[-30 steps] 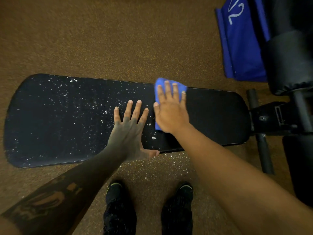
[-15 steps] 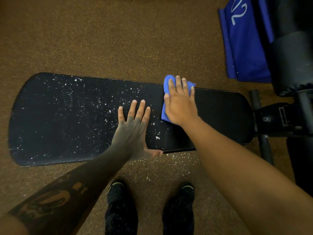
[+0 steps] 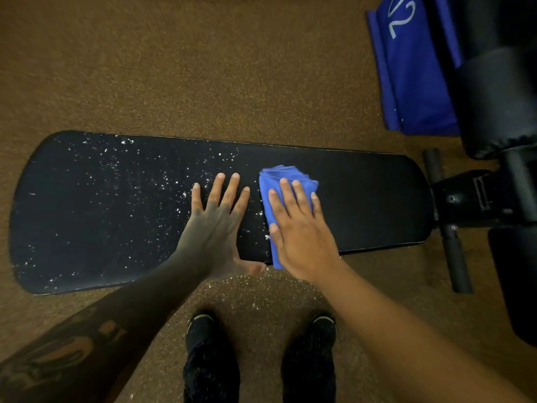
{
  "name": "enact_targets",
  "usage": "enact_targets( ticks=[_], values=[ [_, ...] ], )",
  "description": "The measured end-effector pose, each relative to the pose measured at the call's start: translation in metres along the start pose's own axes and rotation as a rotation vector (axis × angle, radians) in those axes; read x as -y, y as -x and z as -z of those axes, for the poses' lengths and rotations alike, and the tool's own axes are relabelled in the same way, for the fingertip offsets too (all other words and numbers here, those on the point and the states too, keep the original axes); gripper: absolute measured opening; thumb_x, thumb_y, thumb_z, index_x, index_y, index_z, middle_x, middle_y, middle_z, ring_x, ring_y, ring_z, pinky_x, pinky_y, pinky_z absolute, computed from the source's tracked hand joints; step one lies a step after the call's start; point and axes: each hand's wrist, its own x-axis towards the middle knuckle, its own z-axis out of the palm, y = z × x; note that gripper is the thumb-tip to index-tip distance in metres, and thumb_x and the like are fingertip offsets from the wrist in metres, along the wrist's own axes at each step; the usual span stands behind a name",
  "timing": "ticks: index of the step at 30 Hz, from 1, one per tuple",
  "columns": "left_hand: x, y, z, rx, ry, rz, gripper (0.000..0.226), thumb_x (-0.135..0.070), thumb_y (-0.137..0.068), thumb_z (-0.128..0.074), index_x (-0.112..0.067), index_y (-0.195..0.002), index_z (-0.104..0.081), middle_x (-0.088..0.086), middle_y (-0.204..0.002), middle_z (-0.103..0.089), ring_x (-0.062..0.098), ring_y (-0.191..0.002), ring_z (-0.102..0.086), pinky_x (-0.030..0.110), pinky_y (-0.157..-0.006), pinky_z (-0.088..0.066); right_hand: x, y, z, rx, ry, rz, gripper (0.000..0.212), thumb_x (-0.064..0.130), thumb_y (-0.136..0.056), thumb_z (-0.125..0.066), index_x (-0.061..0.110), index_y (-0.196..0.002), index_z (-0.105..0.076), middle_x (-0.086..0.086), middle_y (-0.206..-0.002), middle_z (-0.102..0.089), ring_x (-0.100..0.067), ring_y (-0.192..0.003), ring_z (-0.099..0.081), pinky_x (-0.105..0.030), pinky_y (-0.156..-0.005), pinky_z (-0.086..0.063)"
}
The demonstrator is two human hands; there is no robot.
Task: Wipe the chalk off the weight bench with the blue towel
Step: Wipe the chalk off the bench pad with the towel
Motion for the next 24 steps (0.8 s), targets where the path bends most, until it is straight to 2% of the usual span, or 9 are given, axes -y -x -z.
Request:
enact_targets(
  ticks=[1,5,6,8,10,14,17,20,24],
  values=[
    [0.0,0.0,0.0,0.002,-0.001,-0.002,0.147,-0.107,-0.049,-0.024,-0.011,-0.154,0.014,0.015,-0.162,0.026,0.036,-0.149,0.023,0.067,-0.117,0.003,-0.006,0.0,-0.001,-0.012,-0.003,-0.034,0.061,0.039,-0.102,-0.019,0.017,-0.158,-0.01,-0.01,-0.167,-0.003,-0.029,-0.153,0.004,-0.056,-0.122,-0.01],
    [0.002,0.0,0.0,0.005,-0.006,-0.014,0.148,-0.107,-0.048,-0.024,-0.012,-0.153,0.019,0.015,-0.161,0.029,0.036,-0.148,0.025,0.067,-0.118,0.004,-0.009,-0.001,-0.002,-0.082,-0.07,-0.396,0.061,0.038,-0.103,-0.02,0.014,-0.157,-0.008,-0.015,-0.166,0.003,-0.032,-0.153,0.007,-0.054,-0.122,-0.006],
    [0.002,0.0,0.0,0.003,-0.005,-0.016,0.148,-0.107,-0.048,-0.024,-0.012,-0.153,0.019,0.015,-0.161,0.029,0.036,-0.148,0.025,0.067,-0.118,0.003,0.0,0.002,-0.003,-0.069,-0.081,-0.363,0.061,0.039,-0.103,-0.019,0.013,-0.158,-0.005,-0.015,-0.166,0.006,-0.032,-0.152,0.01,-0.054,-0.123,-0.004],
    [0.001,0.0,0.0,-0.004,0.001,-0.014,0.148,-0.107,-0.049,-0.024,-0.012,-0.153,0.016,0.015,-0.161,0.028,0.036,-0.149,0.024,0.067,-0.118,0.003,0.016,0.015,-0.007,-0.011,-0.043,-0.156,0.062,0.039,-0.104,-0.018,0.014,-0.158,-0.001,-0.014,-0.166,0.009,-0.031,-0.152,0.014,-0.054,-0.123,-0.004],
    [0.001,0.0,0.001,-0.004,0.006,-0.013,0.148,-0.108,-0.047,-0.023,-0.012,-0.154,0.016,0.015,-0.161,0.028,0.036,-0.149,0.024,0.067,-0.118,0.003,0.009,0.021,-0.006,0.012,0.006,-0.03,0.062,0.04,-0.103,-0.019,0.016,-0.158,-0.005,-0.011,-0.166,0.004,-0.029,-0.152,0.01,-0.056,-0.122,-0.009],
    [0.003,0.0,0.0,-0.001,-0.006,-0.031,0.149,-0.108,-0.046,-0.022,-0.013,-0.154,0.016,0.016,-0.161,0.027,0.037,-0.149,0.023,0.067,-0.118,0.004,-0.008,0.014,-0.003,-0.039,-0.027,-0.307,0.063,0.046,-0.102,-0.02,0.02,-0.158,-0.008,-0.015,-0.166,0.002,-0.034,-0.152,0.006,-0.056,-0.122,-0.01],
    [0.005,0.0,0.001,-0.005,-0.011,-0.049,0.147,-0.108,-0.046,-0.021,-0.015,-0.154,0.015,0.016,-0.161,0.027,0.037,-0.149,0.022,0.067,-0.118,0.004,0.002,0.015,-0.004,-0.017,-0.004,-0.251,0.067,0.049,-0.101,-0.017,0.018,-0.158,-0.002,-0.017,-0.165,0.006,-0.035,-0.152,0.008,-0.057,-0.122,-0.008],
    [0.008,0.001,0.002,-0.016,-0.015,-0.068,0.146,-0.109,-0.045,-0.016,-0.017,-0.155,0.013,0.016,-0.162,0.025,0.037,-0.149,0.022,0.067,-0.118,0.005,-0.007,0.013,0.003,-0.037,0.015,-0.202,0.064,0.047,-0.101,-0.018,0.021,-0.158,-0.006,-0.015,-0.166,0.005,-0.035,-0.152,0.008,-0.058,-0.121,-0.003],
    [0.013,0.0,0.002,0.004,-0.031,-0.094,0.146,-0.11,-0.045,-0.015,-0.018,-0.155,0.014,0.016,-0.162,0.026,0.038,-0.149,0.022,0.067,-0.117,0.004,-0.016,0.008,-0.001,-0.018,0.012,-0.169,0.06,0.044,-0.102,-0.018,0.023,-0.158,-0.009,-0.009,-0.167,0.002,-0.031,-0.153,0.004,-0.062,-0.119,-0.012]
  ],
)
